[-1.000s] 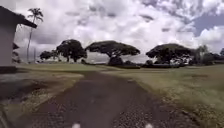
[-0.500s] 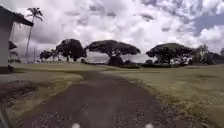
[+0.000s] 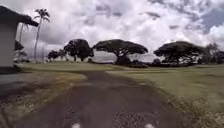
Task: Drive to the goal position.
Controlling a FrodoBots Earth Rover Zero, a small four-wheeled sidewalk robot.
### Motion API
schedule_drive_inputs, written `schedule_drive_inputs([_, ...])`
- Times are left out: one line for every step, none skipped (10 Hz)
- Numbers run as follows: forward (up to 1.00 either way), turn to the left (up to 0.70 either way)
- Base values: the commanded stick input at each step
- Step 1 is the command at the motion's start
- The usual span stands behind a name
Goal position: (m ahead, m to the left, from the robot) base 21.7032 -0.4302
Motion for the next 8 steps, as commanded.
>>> schedule_drive_inputs([0.70, 0.00])
schedule_drive_inputs([0.70, 0.00])
schedule_drive_inputs([0.70, 0.00])
schedule_drive_inputs([0.70, 0.00])
schedule_drive_inputs([0.70, 0.00])
schedule_drive_inputs([0.70, 0.00])
schedule_drive_inputs([0.70, 0.00])
schedule_drive_inputs([0.70, 0.00])
